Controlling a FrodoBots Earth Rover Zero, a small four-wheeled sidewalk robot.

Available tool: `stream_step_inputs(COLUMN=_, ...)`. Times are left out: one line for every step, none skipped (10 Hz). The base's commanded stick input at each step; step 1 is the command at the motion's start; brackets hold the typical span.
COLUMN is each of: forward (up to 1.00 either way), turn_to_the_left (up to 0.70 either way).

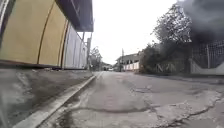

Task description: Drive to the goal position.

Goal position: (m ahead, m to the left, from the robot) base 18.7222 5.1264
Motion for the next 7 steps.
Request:
stream_step_inputs(forward=0.70, turn_to_the_left=0.00)
stream_step_inputs(forward=0.70, turn_to_the_left=0.00)
stream_step_inputs(forward=0.70, turn_to_the_left=0.11)
stream_step_inputs(forward=0.70, turn_to_the_left=0.23)
stream_step_inputs(forward=0.70, turn_to_the_left=0.21)
stream_step_inputs(forward=0.70, turn_to_the_left=0.09)
stream_step_inputs(forward=0.70, turn_to_the_left=0.00)
